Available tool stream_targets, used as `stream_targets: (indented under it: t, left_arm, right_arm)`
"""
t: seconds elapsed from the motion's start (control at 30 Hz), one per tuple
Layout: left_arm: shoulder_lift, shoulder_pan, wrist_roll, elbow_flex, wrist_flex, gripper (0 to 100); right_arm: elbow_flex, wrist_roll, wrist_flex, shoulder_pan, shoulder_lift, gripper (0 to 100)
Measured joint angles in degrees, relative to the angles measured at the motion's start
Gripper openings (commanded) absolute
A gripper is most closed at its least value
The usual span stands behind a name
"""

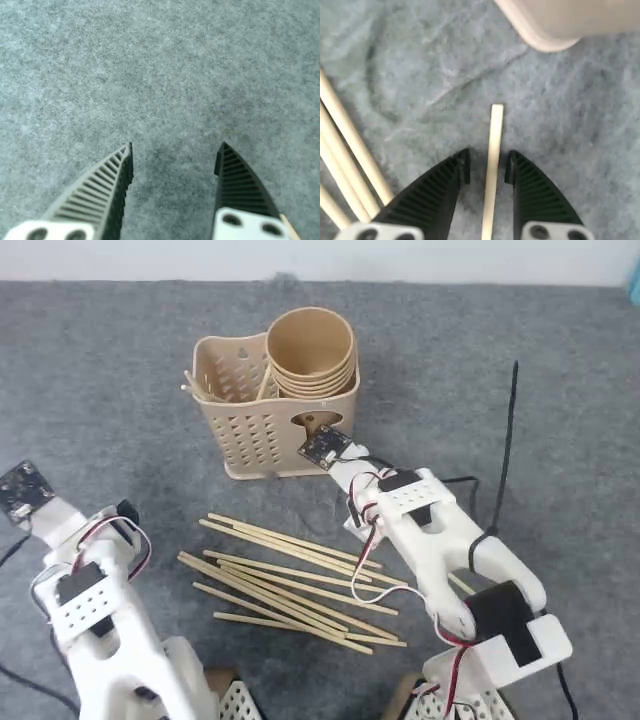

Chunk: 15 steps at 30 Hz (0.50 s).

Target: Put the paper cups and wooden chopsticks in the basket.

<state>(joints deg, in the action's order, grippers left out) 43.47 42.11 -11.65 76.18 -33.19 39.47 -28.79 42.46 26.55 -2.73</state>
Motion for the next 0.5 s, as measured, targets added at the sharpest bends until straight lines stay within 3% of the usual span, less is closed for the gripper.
stream_targets:
  t: [0.07, 0.27, 0.5]
  left_arm:
    - [0.0, 0.0, 0.0, 0.0, 0.0, 26]
    - [0.0, 0.0, 0.0, 0.0, 0.0, 26]
    - [0.0, 0.0, 0.0, 0.0, 0.0, 26]
  right_arm:
    - [-1.8, 0.0, 1.9, -0.4, -0.8, 0.2]
    - [-4.1, 0.2, 13.4, 0.1, 1.1, 0.8]
    - [-4.0, 0.0, 24.8, 4.7, 19.2, 0.8]
